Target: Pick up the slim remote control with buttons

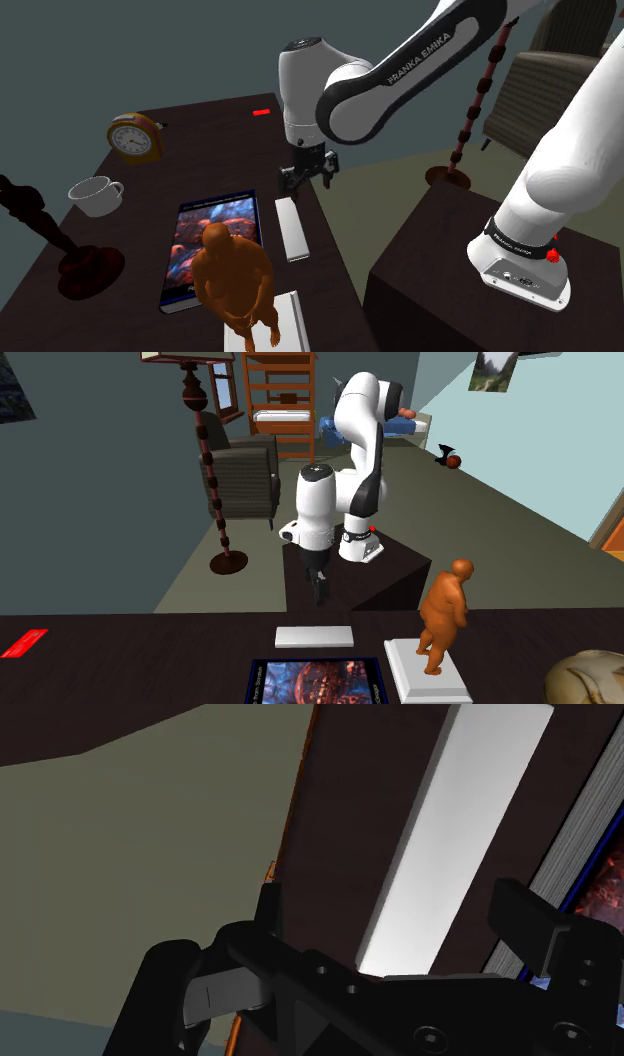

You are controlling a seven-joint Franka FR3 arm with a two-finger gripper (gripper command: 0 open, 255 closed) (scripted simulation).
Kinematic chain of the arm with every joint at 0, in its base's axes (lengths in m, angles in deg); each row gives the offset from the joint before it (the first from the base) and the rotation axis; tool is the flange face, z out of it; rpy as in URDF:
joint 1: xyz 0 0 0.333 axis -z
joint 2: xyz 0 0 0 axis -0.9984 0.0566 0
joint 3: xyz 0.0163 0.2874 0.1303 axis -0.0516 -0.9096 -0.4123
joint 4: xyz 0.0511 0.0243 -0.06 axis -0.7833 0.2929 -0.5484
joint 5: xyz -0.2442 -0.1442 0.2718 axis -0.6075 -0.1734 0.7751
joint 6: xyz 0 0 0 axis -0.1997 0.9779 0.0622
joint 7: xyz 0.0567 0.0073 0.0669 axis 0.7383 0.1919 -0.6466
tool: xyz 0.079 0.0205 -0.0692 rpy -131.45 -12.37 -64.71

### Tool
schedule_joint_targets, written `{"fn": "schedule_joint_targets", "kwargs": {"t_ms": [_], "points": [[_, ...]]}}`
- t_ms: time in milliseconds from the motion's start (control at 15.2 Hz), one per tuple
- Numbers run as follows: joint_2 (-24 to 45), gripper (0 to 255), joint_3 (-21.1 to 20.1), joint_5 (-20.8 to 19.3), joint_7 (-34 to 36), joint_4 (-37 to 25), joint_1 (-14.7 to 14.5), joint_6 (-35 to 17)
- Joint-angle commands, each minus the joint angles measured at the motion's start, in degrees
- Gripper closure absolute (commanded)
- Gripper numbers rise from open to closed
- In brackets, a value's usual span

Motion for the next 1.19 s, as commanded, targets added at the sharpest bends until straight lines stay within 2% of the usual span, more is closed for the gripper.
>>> {"fn": "schedule_joint_targets", "kwargs": {"t_ms": [0, 264, 330, 924, 990, 1122], "points": [[5.7, 0, -0.9, -4.7, 5.5, -2.7, 0.0, -1.6], [17.0, 0, 0.4, -14.1, 16.0, -9.4, -3.2, -2.9], [18.6, 0, 1.0, -15.3, 17.4, -10.6, -4.1, -3.0], [23.1, 0, 3.3, -19.2, 20.1, -9.8, -5.9, -7.5], [23.2, 255, 3.3, -19.3, 20.1, -9.9, -5.9, -7.5], [23.2, 255, 3.3, -19.3, 20.1, -9.8, -5.9, -7.5]]}}
